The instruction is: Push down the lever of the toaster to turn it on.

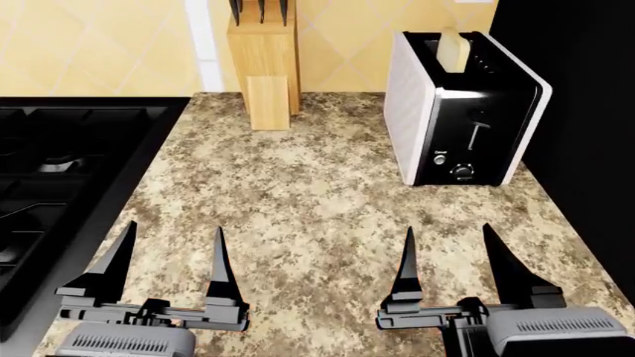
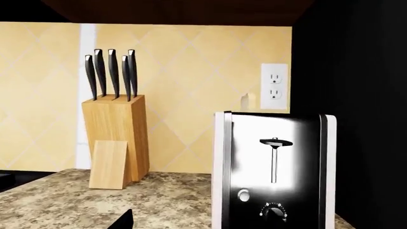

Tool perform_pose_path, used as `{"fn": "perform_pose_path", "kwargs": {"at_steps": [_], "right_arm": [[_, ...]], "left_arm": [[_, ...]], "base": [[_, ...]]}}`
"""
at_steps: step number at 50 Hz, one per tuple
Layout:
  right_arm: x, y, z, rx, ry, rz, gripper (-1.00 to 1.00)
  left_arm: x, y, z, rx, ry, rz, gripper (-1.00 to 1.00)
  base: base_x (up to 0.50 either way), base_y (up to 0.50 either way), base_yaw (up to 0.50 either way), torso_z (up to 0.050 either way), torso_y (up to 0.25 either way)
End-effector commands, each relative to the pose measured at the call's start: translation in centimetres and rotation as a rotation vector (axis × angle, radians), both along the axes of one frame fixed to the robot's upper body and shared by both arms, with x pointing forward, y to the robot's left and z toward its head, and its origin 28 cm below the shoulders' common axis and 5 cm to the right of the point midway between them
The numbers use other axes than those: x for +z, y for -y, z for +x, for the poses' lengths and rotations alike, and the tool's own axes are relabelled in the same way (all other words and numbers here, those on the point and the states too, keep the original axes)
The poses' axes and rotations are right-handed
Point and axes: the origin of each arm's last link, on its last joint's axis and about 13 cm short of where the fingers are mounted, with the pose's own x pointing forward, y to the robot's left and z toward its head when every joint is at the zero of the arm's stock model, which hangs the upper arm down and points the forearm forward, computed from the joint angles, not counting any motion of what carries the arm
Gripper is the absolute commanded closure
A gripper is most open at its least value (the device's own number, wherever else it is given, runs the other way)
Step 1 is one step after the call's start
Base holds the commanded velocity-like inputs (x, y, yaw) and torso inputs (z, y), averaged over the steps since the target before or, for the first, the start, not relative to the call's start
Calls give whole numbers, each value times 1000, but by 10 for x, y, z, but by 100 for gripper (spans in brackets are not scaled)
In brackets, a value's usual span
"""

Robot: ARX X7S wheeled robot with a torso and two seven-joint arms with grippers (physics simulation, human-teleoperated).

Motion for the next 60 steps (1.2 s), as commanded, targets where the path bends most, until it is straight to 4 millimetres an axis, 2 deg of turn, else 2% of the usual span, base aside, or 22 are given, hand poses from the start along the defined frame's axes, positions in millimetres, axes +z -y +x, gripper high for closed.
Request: {"fn": "perform_pose_path", "kwargs": {"at_steps": [1, 7, 10, 20, 26, 30, 43, 48, 60], "right_arm": [[1, 1, -1, -2, 2, -1, -100], [4, 3, -2, -13, -8, 2, -100], [12, 7, -3, -45, -17, 2, -100], [58, 29, 9, -183, -112, -102, -100], [90, 41, 23, -134, -174, -120, -100], [101, 44, 30, -89, -174, -130, -100], [119, 51, 53, -55, -295, -59, -100], [122, 55, 65, -71, -383, -68, -100], [124, 63, 87, -87, -475, -80, -100]], "left_arm": [[0, 0, -1, -2, 0, -3, -100], [1, -1, -1, -3, 2, -4, -100], [1, -1, -2, -4, 4, -3, -100], [4, -3, -3, -5, 11, -7, -100], [5, -4, -4, -6, 15, -12, -100], [6, -5, -4, -8, 15, -17, -100], [7, -6, -4, -8, 13, -24, -100], [7, -6, -4, -8, 12, -25, -100], [7, -7, -4, -11, 12, -25, -100]], "base": [[0, 0, 0, 0, 0], [0, 0, 0, 0, 0], [0, 0, 0, 0, 0], [0, 0, 0, 0, 0], [0, 0, 0, 0, 0], [0, 0, 0, 0, 0], [0, 0, 0, 0, 0], [0, 0, 0, 0, 0], [0, 0, 0, 0, 0]]}}
